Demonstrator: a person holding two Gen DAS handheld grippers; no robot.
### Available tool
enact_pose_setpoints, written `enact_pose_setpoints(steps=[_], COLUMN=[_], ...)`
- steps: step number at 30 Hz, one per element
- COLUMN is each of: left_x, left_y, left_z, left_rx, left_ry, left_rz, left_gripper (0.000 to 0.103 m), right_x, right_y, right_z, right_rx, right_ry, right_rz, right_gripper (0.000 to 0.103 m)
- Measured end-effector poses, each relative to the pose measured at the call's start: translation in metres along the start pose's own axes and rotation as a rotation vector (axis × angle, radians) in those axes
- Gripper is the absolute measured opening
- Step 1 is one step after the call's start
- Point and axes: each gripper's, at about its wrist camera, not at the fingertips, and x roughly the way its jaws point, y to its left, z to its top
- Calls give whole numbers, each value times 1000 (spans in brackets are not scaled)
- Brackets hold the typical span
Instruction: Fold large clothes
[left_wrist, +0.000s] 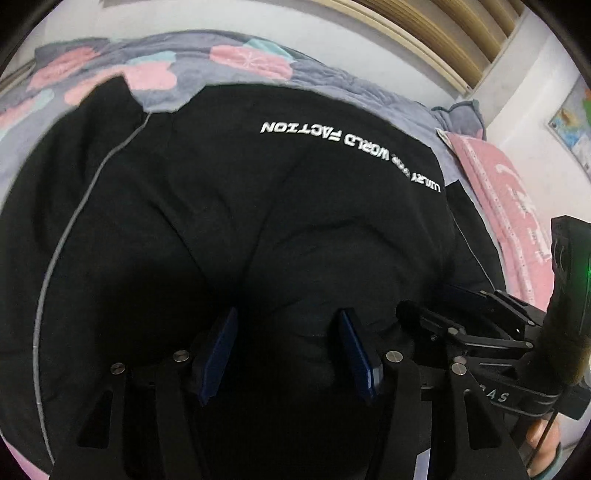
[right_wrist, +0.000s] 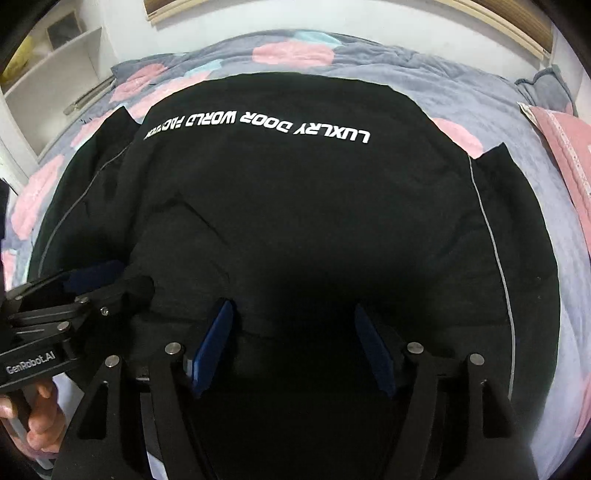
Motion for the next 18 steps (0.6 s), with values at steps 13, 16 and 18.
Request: enact_pose_setpoints(steps=[13, 16, 18], left_x=[32, 46, 49], left_y=[10, 7, 2], left_z=[60, 66, 66], left_rx=[-60, -70, -50], left_ry=[45, 57, 54], left_rz=[47, 99, 120], left_gripper=[59, 59, 59], right_x=[41, 48, 48], right_y=[-41, -40, -39], right_z=[62, 55, 50], right_rx=[130, 130, 125], right_ry=[34, -11, -22], right_rz=[-46, -89, -102], right_gripper=[76, 79, 80])
